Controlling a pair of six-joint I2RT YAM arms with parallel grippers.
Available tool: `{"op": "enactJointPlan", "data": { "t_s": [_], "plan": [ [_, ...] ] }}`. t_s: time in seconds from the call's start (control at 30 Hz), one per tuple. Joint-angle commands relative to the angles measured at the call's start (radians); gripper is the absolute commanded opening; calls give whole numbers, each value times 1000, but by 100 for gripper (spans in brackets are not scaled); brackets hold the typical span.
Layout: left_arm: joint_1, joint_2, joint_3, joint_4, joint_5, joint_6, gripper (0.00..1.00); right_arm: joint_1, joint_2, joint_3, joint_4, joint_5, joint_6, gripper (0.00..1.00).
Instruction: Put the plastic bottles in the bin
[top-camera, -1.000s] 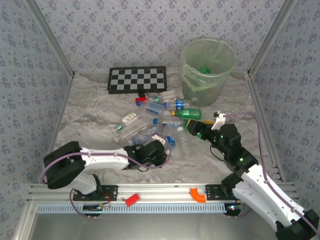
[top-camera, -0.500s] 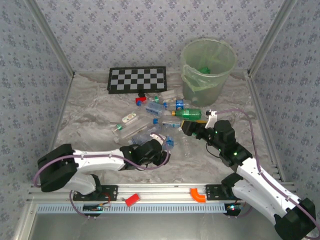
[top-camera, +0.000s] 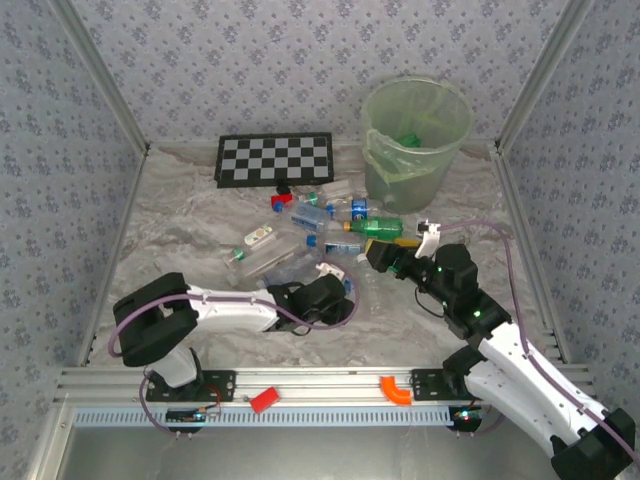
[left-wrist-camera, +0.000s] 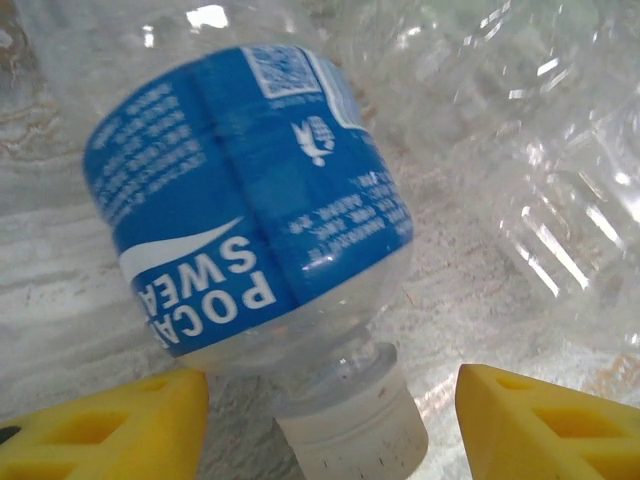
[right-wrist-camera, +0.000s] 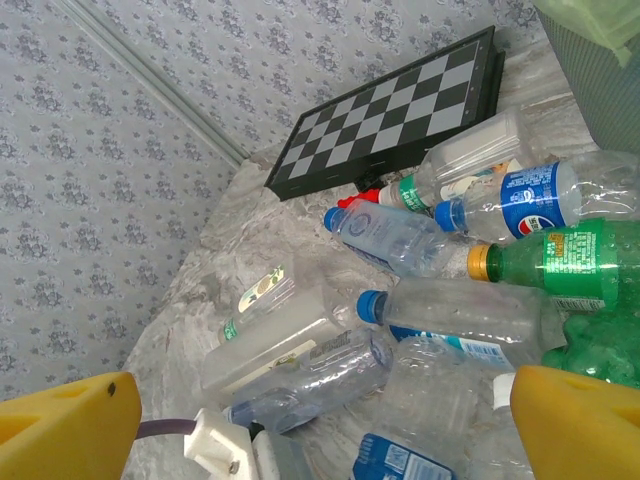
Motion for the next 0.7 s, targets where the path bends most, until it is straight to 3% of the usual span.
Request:
{"op": "enactJointPlan", "data": {
  "t_s": [0.0,0.17,0.4,0.67],
  "plan": [
    [-4,41,36,-50,-51,-23,62,6,-9,6,-15,15,-14,97],
    [-4,64,33,-66,-73,-36,49,7,-12,6,-15,13,-14,97],
    [-3,-4,-7,-59,-95,-24,17,7,0,3,2,11,-13,97],
    [-4,-208,-118,19,-95,60,16,8,75,48,5,-55,-20,95]
  ]
}}
